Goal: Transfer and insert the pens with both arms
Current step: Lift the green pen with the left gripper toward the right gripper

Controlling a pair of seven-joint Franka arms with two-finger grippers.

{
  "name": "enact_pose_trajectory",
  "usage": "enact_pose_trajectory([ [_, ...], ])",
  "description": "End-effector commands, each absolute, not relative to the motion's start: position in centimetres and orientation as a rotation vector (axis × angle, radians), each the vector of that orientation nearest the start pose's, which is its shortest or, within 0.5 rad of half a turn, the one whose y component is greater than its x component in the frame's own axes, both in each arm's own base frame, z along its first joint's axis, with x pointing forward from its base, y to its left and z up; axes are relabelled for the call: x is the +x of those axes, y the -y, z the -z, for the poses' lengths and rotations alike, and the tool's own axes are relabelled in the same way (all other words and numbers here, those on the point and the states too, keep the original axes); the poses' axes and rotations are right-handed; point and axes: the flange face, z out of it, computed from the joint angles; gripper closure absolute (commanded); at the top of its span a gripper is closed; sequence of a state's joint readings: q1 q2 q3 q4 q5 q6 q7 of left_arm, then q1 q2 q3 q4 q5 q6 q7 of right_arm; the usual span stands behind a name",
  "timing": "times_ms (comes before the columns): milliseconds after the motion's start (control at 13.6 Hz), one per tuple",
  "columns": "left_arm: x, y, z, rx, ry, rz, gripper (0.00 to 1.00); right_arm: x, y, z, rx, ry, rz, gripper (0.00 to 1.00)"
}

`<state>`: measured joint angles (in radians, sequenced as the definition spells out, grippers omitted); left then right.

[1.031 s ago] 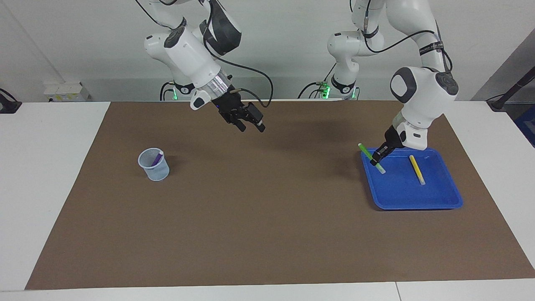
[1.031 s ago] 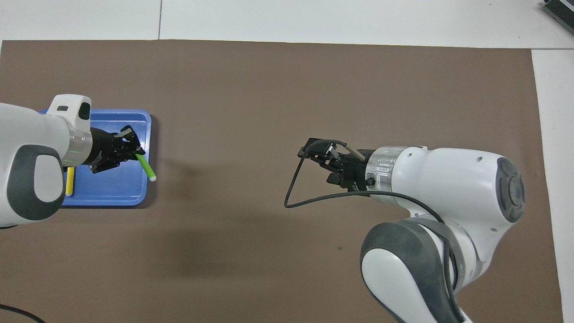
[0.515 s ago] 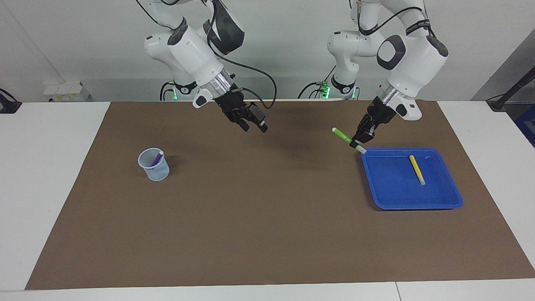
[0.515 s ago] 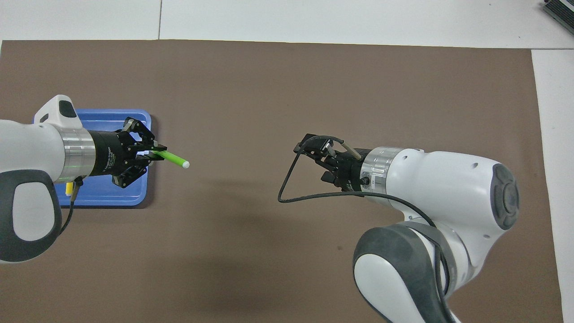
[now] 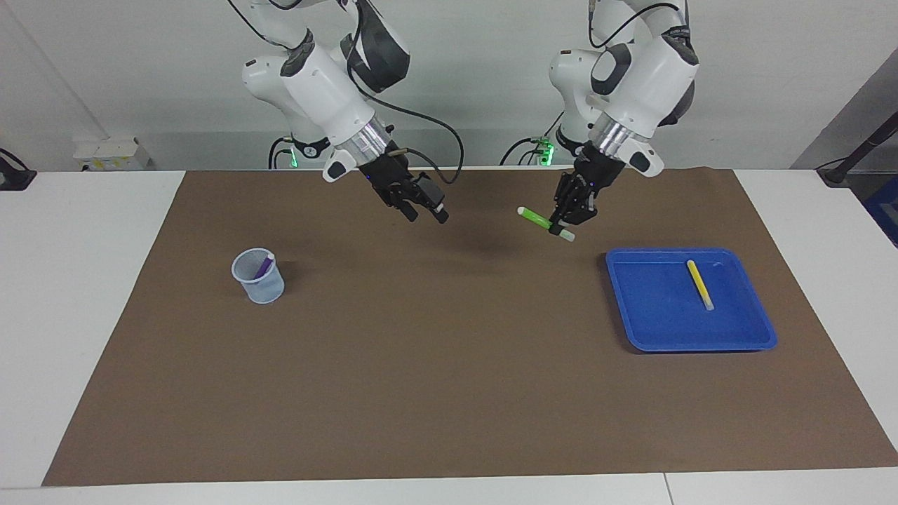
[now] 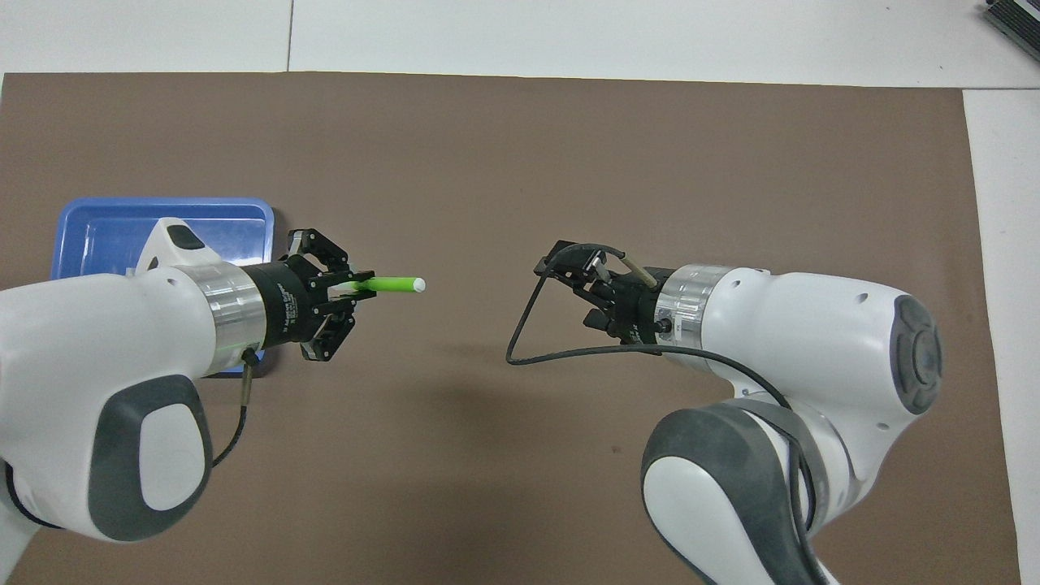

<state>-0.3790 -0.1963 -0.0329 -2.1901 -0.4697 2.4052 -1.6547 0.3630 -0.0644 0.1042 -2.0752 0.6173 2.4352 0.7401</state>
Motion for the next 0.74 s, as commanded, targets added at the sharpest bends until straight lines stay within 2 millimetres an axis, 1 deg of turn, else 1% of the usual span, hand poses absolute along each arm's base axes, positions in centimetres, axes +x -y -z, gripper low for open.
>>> enact_pose_trajectory([
  [0,46.2,23.0,-51.1,1.746,-1.868,0.181,1.00,50.9,-25.6,-50.2,-2.340,-0.840,0.080,0.11],
  [147,45.4,23.8,-50.6,1.661,-1.927,0.198,1.00,50.9,-26.5,-50.6,-2.302,-0.845,0.059,0.12],
  [295,44.3,24.7,-50.3,1.695,-1.908,0.193,1.00,49.7,-29.3,-51.2,-2.278,-0.816,0.093,0.12],
  [368,44.1,25.0,-50.2,1.705,-1.902,0.194,1.00,49.8,-29.5,-51.3,-2.258,-0.840,0.108,0.12],
  [515,43.9,25.4,-50.3,1.700,-1.906,0.198,1.00,48.8,-31.6,-51.7,-2.232,-0.839,0.120,0.12],
  [663,43.7,25.5,-50.5,1.693,-1.905,0.199,1.00,48.5,-32.3,-51.9,-2.219,-0.830,0.143,0.12],
])
